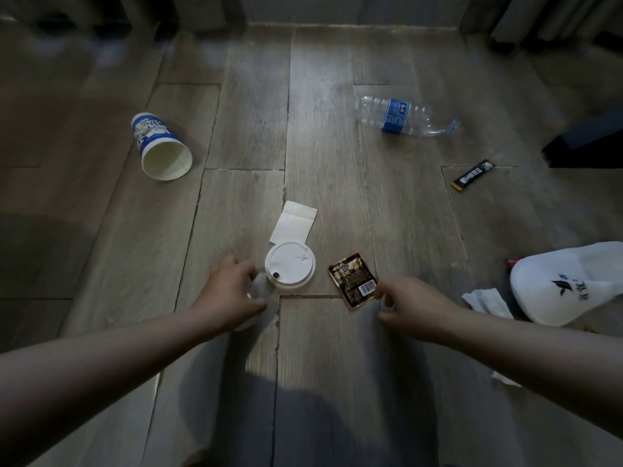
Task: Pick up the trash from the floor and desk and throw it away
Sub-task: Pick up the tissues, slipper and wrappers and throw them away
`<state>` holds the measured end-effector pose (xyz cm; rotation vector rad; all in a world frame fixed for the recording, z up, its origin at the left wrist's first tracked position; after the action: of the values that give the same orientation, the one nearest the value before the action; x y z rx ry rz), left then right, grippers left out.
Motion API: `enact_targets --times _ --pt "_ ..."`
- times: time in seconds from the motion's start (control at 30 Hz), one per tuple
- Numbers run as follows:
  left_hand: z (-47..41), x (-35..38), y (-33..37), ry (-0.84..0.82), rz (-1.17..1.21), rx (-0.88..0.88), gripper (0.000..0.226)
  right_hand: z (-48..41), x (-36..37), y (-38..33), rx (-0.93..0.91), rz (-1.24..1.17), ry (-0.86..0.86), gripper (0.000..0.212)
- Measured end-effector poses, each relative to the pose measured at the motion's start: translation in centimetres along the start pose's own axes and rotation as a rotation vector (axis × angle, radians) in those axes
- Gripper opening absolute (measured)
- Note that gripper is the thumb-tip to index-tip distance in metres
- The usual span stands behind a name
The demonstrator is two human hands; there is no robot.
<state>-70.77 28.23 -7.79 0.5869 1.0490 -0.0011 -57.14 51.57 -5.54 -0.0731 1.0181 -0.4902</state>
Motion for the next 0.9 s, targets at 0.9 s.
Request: enact_targets --times 0.9 --pt "-5.9 -2.7 5.1 0.243 0.054 0.146 0.047 -1.1 -0.1 1.8 0.027 -0.009 0.007 0.026"
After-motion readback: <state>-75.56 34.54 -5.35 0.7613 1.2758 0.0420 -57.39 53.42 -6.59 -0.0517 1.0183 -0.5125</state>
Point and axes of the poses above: each hand's wrist, its own z-axis away from the middle knuckle, its own x-axis out of the palm, y = z × x, the point moved 6 cm from there along -z, towards the middle knuckle, and after that the axes turned 2 degrees about y, right-handed, at the moved point
